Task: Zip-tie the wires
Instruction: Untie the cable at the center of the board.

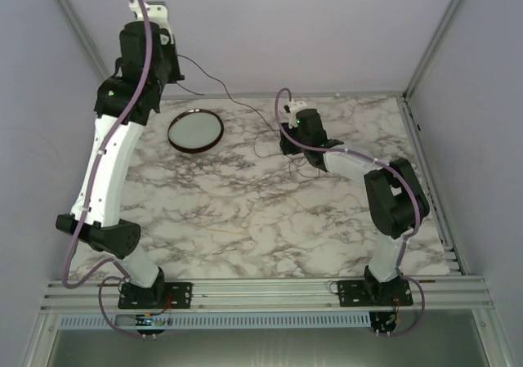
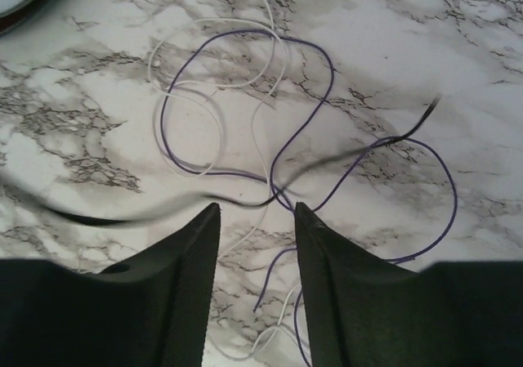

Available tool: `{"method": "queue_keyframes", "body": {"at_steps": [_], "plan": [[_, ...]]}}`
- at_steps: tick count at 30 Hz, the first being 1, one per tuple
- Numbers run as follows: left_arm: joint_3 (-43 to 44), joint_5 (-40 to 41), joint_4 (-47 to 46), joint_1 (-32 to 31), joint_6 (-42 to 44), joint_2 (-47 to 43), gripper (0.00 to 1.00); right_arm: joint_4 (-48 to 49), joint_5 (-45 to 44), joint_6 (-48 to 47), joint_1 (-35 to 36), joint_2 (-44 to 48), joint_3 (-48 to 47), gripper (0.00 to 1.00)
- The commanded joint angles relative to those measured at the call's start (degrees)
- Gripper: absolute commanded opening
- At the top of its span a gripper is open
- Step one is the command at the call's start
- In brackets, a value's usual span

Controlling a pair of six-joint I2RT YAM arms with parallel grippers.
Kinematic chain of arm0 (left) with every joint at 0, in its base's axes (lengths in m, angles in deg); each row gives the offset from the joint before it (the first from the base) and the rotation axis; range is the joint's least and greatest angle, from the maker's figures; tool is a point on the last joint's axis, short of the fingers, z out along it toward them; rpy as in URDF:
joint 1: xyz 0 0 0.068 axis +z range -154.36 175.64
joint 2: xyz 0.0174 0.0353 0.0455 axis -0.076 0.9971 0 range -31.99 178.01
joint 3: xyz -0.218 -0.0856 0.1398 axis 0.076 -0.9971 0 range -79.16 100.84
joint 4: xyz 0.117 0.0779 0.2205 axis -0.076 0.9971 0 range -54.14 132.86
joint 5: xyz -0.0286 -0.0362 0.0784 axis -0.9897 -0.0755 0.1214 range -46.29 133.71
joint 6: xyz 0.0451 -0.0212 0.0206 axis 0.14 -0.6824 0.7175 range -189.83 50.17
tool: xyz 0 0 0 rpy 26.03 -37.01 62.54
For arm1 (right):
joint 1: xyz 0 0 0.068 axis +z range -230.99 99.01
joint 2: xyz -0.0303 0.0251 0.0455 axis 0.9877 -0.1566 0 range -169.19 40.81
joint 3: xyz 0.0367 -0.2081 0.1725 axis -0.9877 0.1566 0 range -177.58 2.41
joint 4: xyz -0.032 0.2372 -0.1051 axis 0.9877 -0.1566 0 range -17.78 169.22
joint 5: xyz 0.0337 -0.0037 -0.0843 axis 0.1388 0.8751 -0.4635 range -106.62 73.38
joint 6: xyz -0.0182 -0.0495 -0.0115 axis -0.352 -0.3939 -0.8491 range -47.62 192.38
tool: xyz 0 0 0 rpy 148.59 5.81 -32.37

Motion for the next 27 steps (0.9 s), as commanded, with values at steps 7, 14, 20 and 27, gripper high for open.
{"method": "queue_keyframes", "body": {"at_steps": [7,14,20,27], "plan": [[2.5,-3.7,3.5,3.8,0.0,-5.2,0.0,8.9,-2.0,2.1,-1.1,-7.2,-6.6,0.22],[0.2,-3.9,3.9,4.0,0.2,-7.3,0.0,8.4,0.8,4.4,-1.3,-6.5,-6.1,0.43],[-3.4,-3.0,2.2,4.1,0.4,-8.4,0.0,5.7,-0.5,5.8,-1.3,-6.2,-6.4,0.49],[-3.4,-4.0,1.9,4.2,0.6,-8.3,0.0,12.5,9.9,4.0,0.5,-0.8,-4.4,0.7]]}}
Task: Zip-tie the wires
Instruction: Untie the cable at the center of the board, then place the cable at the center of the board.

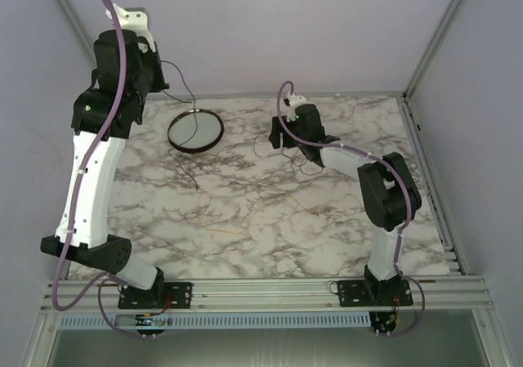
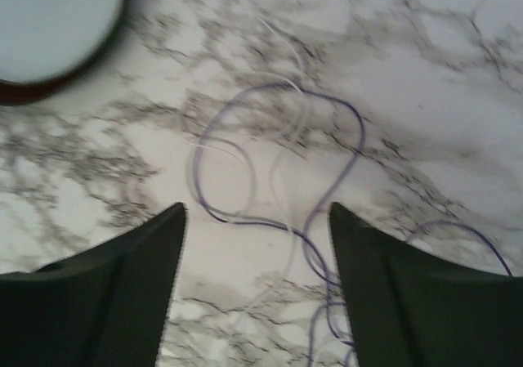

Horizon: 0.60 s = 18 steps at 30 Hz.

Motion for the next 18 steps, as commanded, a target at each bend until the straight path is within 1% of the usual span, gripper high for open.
{"method": "queue_keyframes", "body": {"at_steps": [1,2,4,7,9,12,13,15,18], "plan": [[0.3,-0.5,-1.0,0.4,0.7,-0.7,0.0,11.8,8.3,-2.3,2.1,6.8,2.3,0.76],[0.4,-0.8,-0.9,0.4,0.7,-0.7,0.0,15.9,9.7,-3.3,2.7,7.1,4.3,0.79],[0.4,-1.2,-0.9,0.3,0.7,-0.9,0.0,21.8,14.3,-5.0,3.6,6.4,6.1,0.83],[0.4,-1.8,-0.9,0.4,0.5,-1.1,0.0,23.6,20.1,-6.9,5.5,3.0,3.7,0.83],[0.8,-2.4,-0.9,0.3,0.2,-1.1,0.0,26.5,23.4,-9.6,8.0,1.0,2.6,0.83],[1.2,-4.3,-1.0,0.3,0.1,-1.0,0.0,37.2,26.6,-14.4,11.3,-1.4,5.6,0.83],[1.5,-4.5,-0.8,0.3,0.1,-0.7,0.0,39.3,27.4,-15.3,12.0,-2.5,5.6,0.83],[2.4,-4.9,-0.2,0.3,0.2,-0.3,0.0,39.9,29.3,-16.3,13.0,-5.2,3.7,0.83],[3.3,-6.1,0.1,0.4,-0.1,-0.1,0.0,37.3,30.0,-19.6,14.5,-8.6,0.4,0.83]]}}
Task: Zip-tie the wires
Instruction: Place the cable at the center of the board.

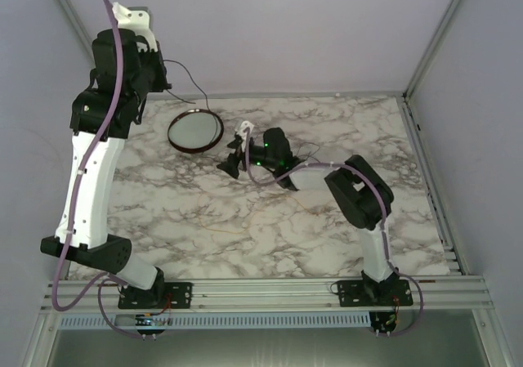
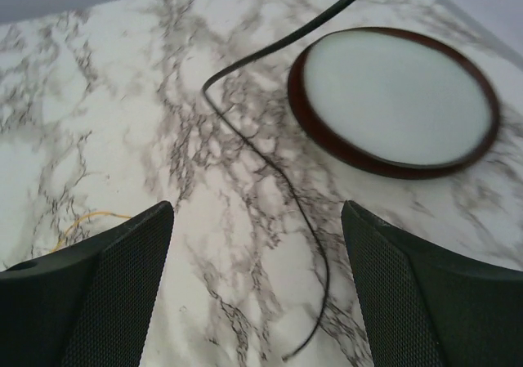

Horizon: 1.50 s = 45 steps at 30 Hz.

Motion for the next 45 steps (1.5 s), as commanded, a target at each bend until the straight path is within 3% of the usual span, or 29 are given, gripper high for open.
{"method": "queue_keyframes", "body": {"at_steps": [1,10,20,27,34,37,45], "plan": [[2.8,-2.8,-0.1,0.3,-0.3,-0.2,0.0,3.1,5.1,-7.0,1.8,-4.9,-5.6,0.83],[3.5,-9.0,-0.5,0.3,-2.7,-1.0,0.0,-0.5,1.8,-10.2,4.6,-17.0,-19.4,0.83],[5.8,-12.8,-1.0,0.3,-4.5,-1.0,0.0,-4.6,2.3,-10.1,5.5,-24.0,-30.3,0.82],[8.7,-13.0,-1.7,0.3,-5.5,-0.7,0.0,-6.2,4.1,-10.5,6.5,-23.6,-30.3,0.76],[9.2,-13.4,-1.9,0.3,-6.2,-0.8,0.0,2.0,0.9,-7.9,7.8,-21.4,-24.3,0.74],[9.1,-13.6,-1.9,0.3,-6.4,-1.0,0.0,3.3,-0.6,-7.0,7.6,-21.0,-24.1,0.65],[9.1,-12.1,-1.4,0.3,-6.0,-1.3,0.0,2.4,-3.1,-7.5,6.6,-13.7,-15.4,0.21]]}}
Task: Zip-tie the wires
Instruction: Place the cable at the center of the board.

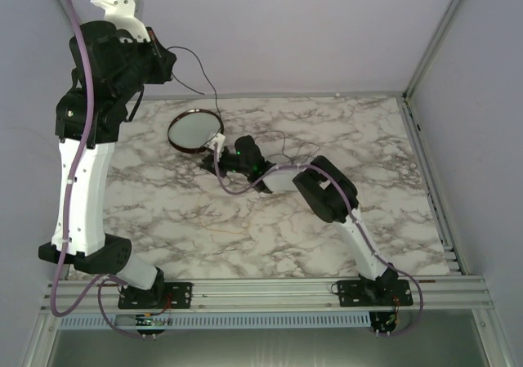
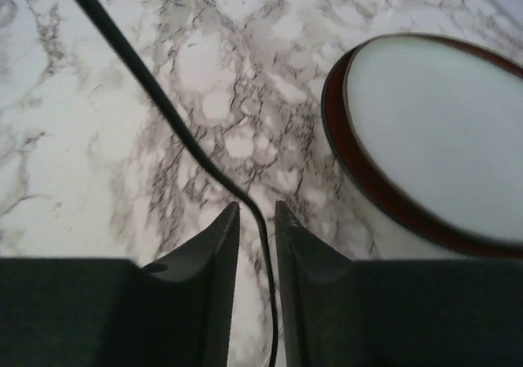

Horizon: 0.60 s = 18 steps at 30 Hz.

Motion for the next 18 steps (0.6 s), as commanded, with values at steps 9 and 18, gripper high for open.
{"method": "queue_keyframes", "body": {"at_steps": [9,18], "plan": [[1.0,3.7,0.4,0.3,1.2,-1.0,0.0,-5.4,-7.8,1.1,-4.0,24.1,18.3,0.0],[-15.1,6.3,-0.1,0.4,4.1,-7.4,0.0,-43.6,-29.4,10.1,-10.1,46.3,25.5,0.0]]}}
